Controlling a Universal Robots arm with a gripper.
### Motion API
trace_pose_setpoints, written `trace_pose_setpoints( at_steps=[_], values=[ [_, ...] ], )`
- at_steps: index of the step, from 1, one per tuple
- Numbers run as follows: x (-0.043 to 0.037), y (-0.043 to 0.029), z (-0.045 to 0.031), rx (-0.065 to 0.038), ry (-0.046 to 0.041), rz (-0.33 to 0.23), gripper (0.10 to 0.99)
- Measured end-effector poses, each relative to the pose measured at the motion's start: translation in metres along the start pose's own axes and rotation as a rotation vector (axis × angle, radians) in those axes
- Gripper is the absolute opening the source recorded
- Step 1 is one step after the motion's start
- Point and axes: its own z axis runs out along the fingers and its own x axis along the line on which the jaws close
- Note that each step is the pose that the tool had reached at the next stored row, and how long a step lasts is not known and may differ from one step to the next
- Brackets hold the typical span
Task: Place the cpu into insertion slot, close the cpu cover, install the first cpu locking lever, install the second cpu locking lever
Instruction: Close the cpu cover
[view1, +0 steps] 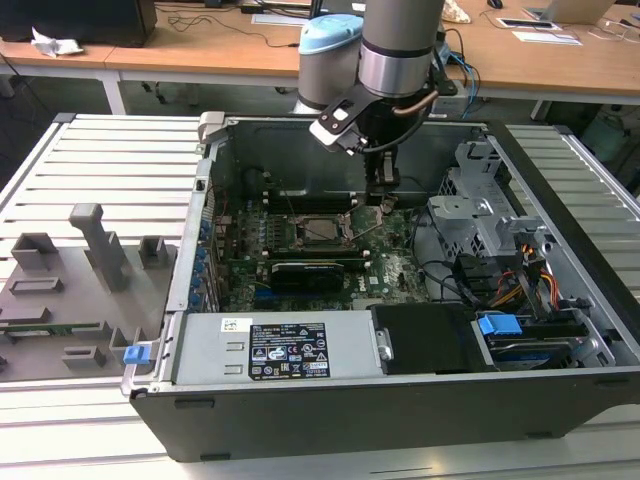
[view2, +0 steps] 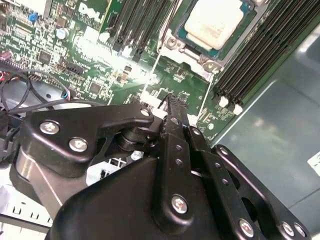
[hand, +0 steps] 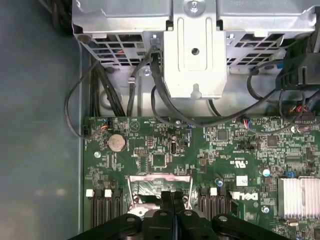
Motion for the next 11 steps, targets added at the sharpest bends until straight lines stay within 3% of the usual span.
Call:
trace_pose_setpoints(
  at_steps=[11],
  values=[
    [0.0003,0.0193,0.0010,0.000,0.0000,0.000,0.106]
  ],
)
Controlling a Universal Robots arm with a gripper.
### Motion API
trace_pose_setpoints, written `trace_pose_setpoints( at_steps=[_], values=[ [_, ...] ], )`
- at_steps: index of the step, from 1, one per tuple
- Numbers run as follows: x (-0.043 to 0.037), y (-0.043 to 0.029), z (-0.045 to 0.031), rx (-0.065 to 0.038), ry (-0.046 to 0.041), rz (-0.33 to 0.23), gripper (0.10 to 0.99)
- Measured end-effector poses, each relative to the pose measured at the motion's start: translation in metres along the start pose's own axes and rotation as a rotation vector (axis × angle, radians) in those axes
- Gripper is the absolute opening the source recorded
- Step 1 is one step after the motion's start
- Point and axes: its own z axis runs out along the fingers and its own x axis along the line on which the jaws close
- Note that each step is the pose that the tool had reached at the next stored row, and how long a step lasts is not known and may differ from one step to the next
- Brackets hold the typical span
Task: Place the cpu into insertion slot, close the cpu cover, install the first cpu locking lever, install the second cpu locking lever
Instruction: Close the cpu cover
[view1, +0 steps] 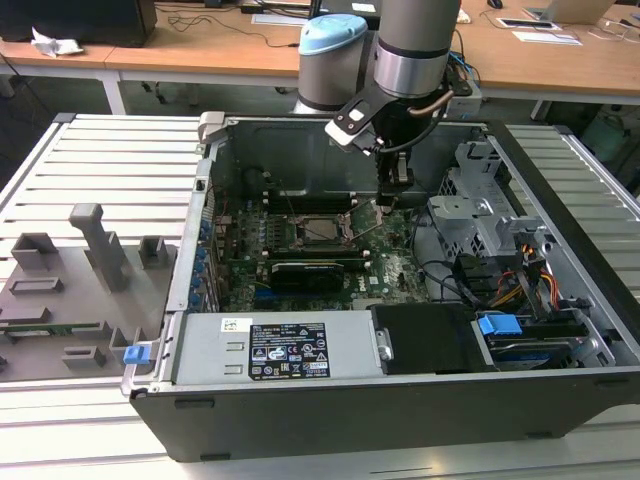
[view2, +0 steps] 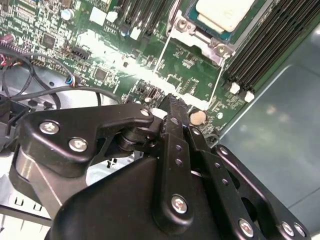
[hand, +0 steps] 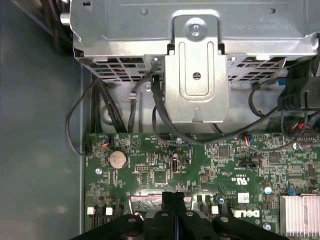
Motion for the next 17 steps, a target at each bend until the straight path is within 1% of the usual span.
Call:
trace_pose_setpoints(
  at_steps=[3,4,7,12,15,17],
  values=[
    [0.0001,0.0085,0.0004,0.000,-0.0001,0.000,0.106],
    [0.0002,0.0096,0.0005,0.000,0.0001,0.000,0.106],
    [0.0001,0.0108,0.0012,0.000,0.0000,0.000,0.106],
    [0.0014,0.0122,0.0085,0.001,-0.0008,-0.004,0.106],
    [0.0013,0.0122,0.0103,0.001,-0.0008,-0.004,0.106],
    [0.0013,0.0125,0.0136,0.001,-0.0015,-0.005,0.106]
  ],
)
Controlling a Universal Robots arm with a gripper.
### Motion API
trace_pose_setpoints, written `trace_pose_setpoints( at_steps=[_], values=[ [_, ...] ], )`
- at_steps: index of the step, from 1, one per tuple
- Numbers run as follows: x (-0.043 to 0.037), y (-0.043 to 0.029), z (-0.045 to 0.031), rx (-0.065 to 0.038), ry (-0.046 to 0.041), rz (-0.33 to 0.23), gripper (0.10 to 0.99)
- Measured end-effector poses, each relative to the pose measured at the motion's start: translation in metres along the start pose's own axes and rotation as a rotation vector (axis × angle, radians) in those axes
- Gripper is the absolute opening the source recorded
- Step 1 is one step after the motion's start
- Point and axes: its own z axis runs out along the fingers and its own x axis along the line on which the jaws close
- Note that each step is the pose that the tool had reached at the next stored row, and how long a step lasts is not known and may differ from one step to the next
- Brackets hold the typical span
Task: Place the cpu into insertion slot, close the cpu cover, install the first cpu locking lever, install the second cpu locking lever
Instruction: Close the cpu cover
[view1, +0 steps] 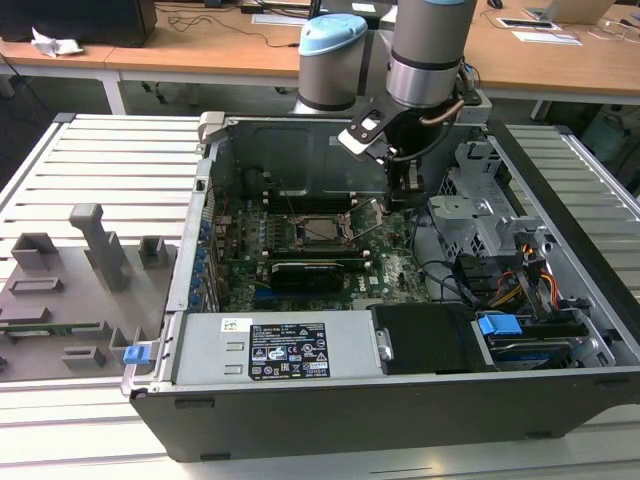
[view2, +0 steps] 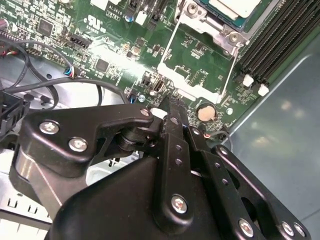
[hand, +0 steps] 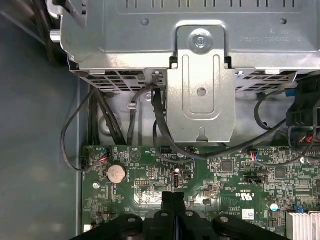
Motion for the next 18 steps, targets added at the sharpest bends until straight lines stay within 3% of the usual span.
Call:
trace_pose_setpoints(
  at_steps=[7,9,10,13,14,18],
  values=[
    [0.0011,0.0039,0.0132,0.005,0.0001,-0.002,0.106],
    [0.0015,0.0038,0.0135,0.020,0.0000,-0.004,0.106],
    [0.0018,0.0038,0.0135,0.040,0.0000,-0.005,0.106],
    [0.0023,0.0040,0.0097,0.074,-0.0003,-0.005,0.106],
    [0.0023,0.0035,0.0088,0.080,-0.0001,-0.005,0.106],
    [0.0023,-0.0015,0.0085,0.080,-0.0004,-0.005,0.106]
  ],
)
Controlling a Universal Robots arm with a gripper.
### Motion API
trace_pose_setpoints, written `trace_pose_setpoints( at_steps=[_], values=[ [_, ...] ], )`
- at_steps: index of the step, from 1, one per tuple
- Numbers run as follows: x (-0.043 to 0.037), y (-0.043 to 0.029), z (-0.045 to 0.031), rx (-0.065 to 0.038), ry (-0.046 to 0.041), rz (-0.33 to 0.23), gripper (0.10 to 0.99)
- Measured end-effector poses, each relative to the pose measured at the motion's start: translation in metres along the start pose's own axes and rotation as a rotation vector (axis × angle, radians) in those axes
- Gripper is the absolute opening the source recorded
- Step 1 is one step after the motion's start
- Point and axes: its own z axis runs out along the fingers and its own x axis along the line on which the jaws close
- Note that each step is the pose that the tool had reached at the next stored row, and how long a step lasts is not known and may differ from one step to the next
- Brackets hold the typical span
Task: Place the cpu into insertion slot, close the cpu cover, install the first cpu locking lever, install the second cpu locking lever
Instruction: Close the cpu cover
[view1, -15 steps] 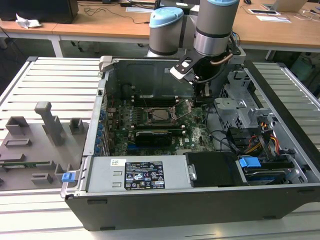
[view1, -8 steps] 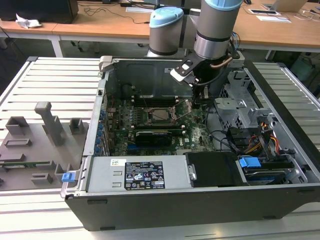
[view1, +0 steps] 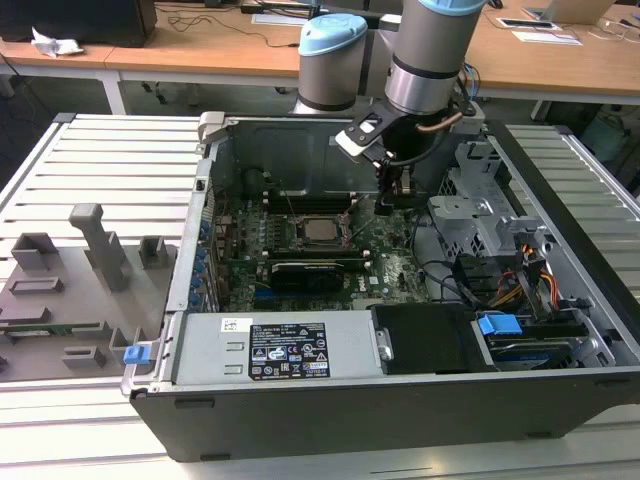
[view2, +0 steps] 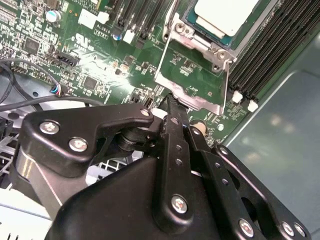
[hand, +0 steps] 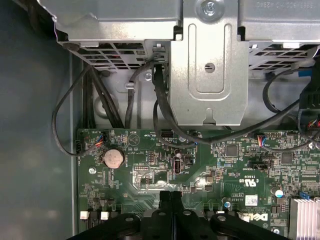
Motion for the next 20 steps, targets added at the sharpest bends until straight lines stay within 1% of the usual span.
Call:
trace_pose_setpoints(
  at_steps=[10,20],
  values=[
    [-0.0001,-0.0082,0.0003,0.000,0.0000,0.000,0.106],
    [-0.0001,-0.0130,0.0004,0.000,0.0000,0.000,0.106]
  ],
)
